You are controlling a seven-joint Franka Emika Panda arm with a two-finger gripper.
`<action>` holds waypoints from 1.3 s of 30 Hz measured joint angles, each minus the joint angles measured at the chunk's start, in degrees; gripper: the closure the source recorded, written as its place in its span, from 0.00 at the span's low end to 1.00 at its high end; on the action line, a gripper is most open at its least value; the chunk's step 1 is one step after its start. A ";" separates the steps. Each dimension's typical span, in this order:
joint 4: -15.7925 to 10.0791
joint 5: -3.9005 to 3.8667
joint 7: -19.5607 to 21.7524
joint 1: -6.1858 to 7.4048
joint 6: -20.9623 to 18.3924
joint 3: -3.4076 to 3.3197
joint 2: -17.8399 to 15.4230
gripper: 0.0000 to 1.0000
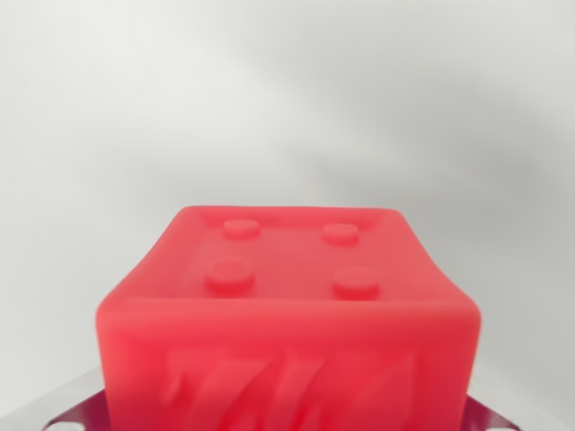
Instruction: Destack cube
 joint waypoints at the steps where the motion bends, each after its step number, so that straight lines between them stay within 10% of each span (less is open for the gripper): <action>1: 0.24 -0.01 0.03 0.16 -0.07 0.00 0.18 1.00; 39: 4.71 -0.12 0.33 2.99 5.54 -0.74 10.71 1.00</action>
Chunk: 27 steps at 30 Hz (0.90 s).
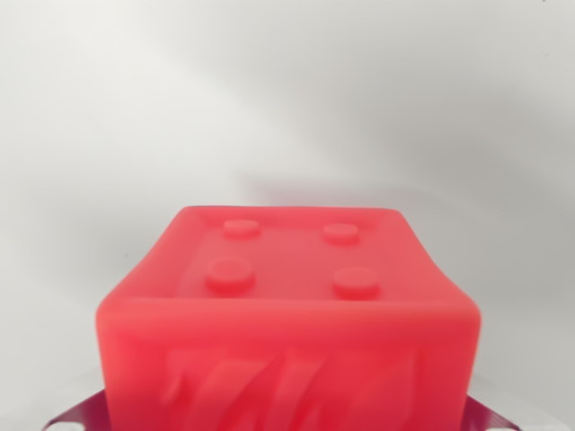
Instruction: Destack cube
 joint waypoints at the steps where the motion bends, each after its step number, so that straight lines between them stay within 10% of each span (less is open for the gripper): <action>1: 0.08 0.00 0.00 0.03 0.27 -0.03 0.33 1.00; 27: 1.60 0.00 0.00 0.26 3.92 -0.30 5.46 1.00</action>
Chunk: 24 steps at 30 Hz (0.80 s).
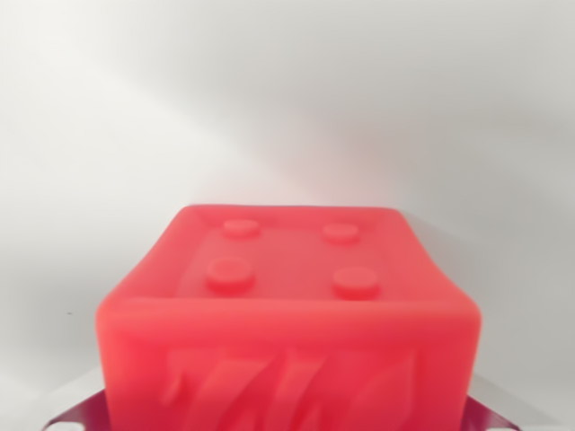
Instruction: Destack cube
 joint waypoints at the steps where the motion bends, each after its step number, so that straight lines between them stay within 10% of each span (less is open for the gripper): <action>1: 0.01 0.00 0.00 0.00 0.04 0.00 0.03 1.00; 4: 0.04 0.00 0.00 0.01 0.06 -0.01 0.04 1.00; 5: 0.04 0.00 0.00 0.01 0.06 -0.01 0.04 0.00; 24: 0.06 0.00 0.00 0.04 0.09 -0.03 0.11 0.00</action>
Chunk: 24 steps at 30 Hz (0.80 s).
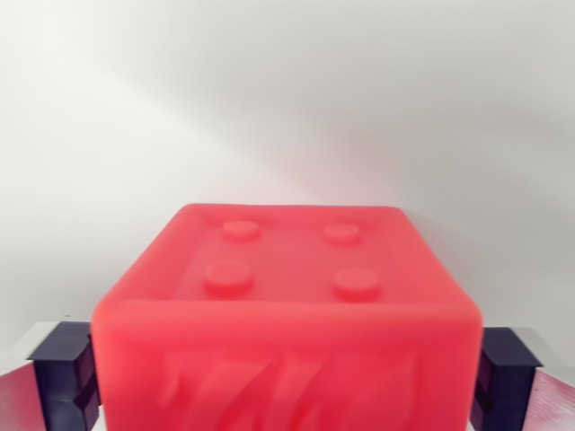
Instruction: Destack cube
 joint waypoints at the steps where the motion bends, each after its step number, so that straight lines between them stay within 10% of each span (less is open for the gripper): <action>1: 0.00 0.00 0.00 0.00 0.00 0.00 0.00 0.00; 24: -0.23 0.00 0.00 0.00 -0.60 0.00 -0.97 0.00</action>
